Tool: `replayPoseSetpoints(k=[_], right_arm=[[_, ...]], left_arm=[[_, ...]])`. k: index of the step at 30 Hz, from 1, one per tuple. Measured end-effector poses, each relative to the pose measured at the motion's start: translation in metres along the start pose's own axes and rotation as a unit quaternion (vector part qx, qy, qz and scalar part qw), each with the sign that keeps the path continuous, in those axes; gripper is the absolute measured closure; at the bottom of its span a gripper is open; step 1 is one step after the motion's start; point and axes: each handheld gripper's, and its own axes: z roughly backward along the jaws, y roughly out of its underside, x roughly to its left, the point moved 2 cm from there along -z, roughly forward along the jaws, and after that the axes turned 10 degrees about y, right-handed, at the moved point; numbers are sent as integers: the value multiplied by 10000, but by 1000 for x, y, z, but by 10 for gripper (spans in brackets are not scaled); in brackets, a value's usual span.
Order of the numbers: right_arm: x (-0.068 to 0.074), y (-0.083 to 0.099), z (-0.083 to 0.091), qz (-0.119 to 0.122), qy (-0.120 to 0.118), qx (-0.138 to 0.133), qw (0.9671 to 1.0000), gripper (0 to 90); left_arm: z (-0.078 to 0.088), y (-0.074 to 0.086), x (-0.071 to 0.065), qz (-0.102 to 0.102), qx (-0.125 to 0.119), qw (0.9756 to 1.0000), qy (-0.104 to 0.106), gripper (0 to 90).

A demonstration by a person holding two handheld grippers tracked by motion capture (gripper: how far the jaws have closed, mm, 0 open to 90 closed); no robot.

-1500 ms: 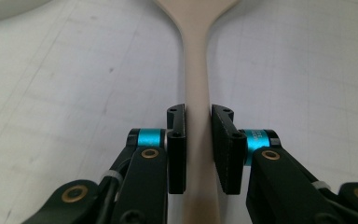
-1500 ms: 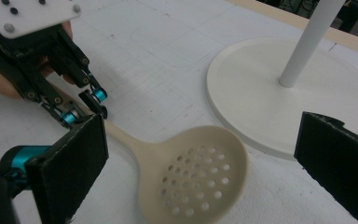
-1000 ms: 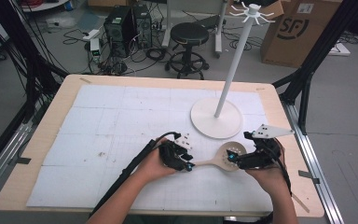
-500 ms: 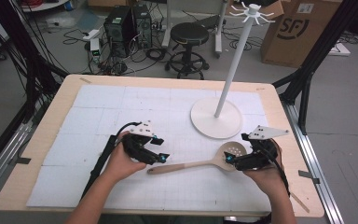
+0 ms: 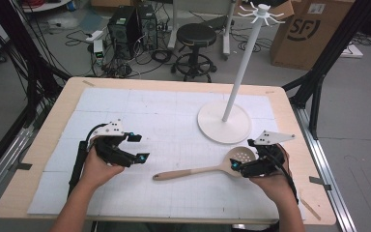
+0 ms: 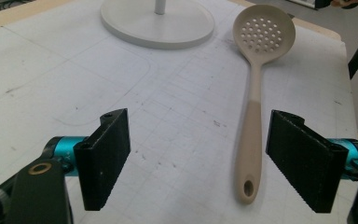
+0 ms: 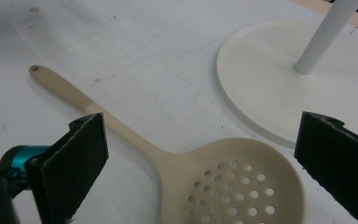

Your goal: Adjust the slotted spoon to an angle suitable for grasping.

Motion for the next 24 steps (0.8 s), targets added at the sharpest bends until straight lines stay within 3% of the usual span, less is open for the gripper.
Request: replayPoseSetpoints(k=[6, 15, 24], right_arm=[[7, -3, -6, 131, -77, 95, 9998, 14], [21, -16, -19, 371, -231, 252, 9987, 14], [40, -30, -41, 766, -534, 518, 9943, 14]], left_arm=[[15, 7, 5, 18, 8, 9999, -154, 169], [37, 9, 9, -17, -185, 9994, -278, 135], [51, 12, 13, 25, -296, 9989, -370, 129]])
